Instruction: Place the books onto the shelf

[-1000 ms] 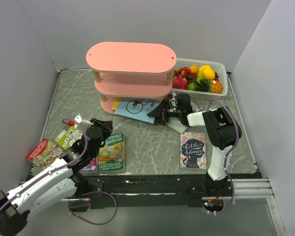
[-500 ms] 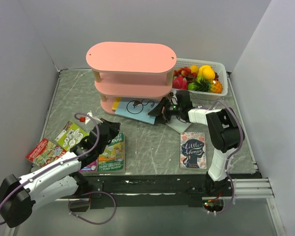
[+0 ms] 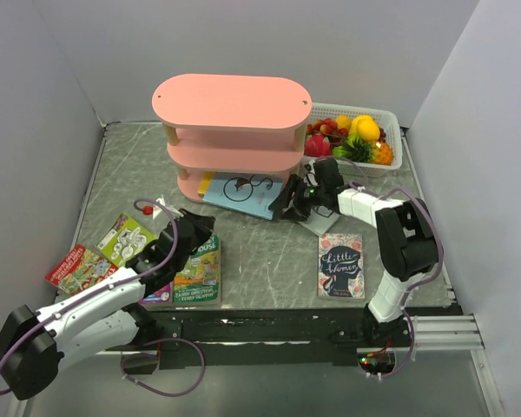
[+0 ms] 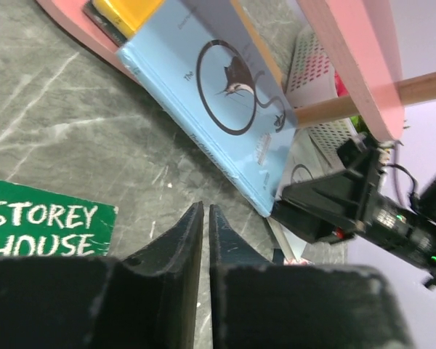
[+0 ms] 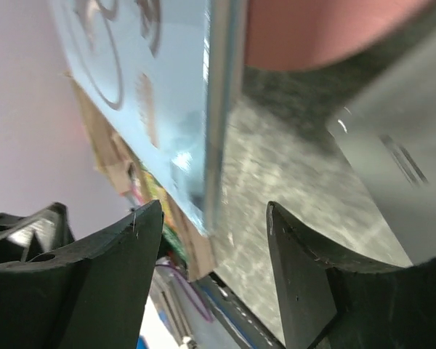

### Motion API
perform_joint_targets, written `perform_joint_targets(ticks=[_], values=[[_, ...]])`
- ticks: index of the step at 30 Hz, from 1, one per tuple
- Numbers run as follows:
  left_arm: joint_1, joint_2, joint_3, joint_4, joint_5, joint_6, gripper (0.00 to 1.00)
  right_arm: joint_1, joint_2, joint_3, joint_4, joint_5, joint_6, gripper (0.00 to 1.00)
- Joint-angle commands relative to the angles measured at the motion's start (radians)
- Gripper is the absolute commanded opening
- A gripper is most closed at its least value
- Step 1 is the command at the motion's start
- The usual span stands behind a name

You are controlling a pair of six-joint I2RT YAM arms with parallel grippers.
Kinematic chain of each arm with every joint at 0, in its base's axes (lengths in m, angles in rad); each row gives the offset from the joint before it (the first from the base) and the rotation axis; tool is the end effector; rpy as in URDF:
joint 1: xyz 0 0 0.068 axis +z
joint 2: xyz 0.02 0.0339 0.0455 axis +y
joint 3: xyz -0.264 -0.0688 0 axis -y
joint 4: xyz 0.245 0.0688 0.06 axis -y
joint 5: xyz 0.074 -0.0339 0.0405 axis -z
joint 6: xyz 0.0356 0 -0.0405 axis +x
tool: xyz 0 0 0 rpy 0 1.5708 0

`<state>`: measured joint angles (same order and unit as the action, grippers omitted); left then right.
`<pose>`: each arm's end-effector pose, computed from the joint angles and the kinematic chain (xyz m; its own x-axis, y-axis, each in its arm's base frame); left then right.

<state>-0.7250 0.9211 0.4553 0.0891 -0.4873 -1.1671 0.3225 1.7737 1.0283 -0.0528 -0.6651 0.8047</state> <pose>0.1639 -0.1229 0.2285 -0.3473 -0.7779 -0.5237 -0.1511 0.5976 -0.7875 0.3393 0.1366 0.1769 -0.9450 0.2821 -0.1655 0.0333 0.5863 0.8094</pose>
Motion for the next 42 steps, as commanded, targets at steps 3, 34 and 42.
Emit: perform_joint_targets(ticks=[3,34,42], values=[[0.083,-0.051,0.034,-0.066,-0.01,0.012,0.18,0.003,-0.195,0.001,-0.131,0.162,-0.107,0.66],[0.547,0.375,0.134,0.232,0.527,-0.022,0.06,0.055,-0.022,0.122,-0.122,0.168,-0.153,0.0],[0.556,0.409,0.158,0.228,0.533,-0.014,0.06,0.058,0.013,0.156,-0.127,0.174,-0.15,0.0]])
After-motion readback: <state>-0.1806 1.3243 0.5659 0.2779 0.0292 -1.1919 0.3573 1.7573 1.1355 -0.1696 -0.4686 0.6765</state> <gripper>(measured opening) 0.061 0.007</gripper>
